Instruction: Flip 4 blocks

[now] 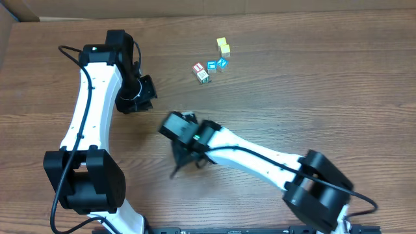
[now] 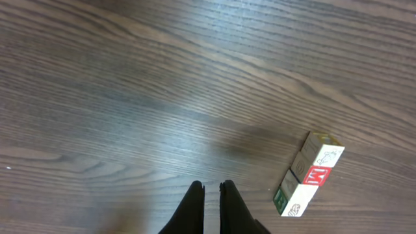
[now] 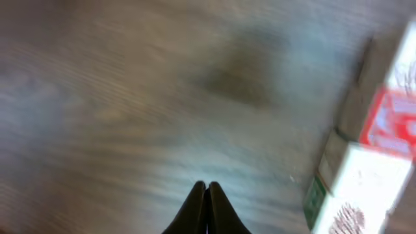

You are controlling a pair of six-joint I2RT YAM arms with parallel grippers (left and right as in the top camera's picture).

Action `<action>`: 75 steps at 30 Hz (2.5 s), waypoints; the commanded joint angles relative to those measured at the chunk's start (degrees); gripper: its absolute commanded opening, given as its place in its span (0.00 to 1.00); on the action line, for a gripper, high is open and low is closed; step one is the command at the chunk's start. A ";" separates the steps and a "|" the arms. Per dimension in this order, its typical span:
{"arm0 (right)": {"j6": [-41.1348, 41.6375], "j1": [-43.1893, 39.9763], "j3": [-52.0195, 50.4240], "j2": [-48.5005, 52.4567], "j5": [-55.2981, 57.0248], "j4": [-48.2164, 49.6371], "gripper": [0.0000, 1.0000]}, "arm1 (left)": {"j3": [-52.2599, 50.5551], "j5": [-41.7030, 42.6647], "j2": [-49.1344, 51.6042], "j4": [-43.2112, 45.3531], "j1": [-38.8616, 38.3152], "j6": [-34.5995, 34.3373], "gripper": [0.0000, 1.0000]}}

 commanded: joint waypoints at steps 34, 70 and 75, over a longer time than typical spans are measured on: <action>2.01 -0.07 -2.93 5.09 14.51 -3.61 0.04 | -0.48 -8.44 0.09 1.09 -0.04 -1.01 1.00; 1.99 -0.11 -2.84 5.09 15.04 -4.07 0.04 | -0.48 -8.44 0.09 1.09 -0.04 -0.98 1.00; 1.49 -0.09 -1.46 4.98 6.19 -4.48 0.04 | -0.48 -8.44 0.09 1.11 -0.04 -0.98 1.00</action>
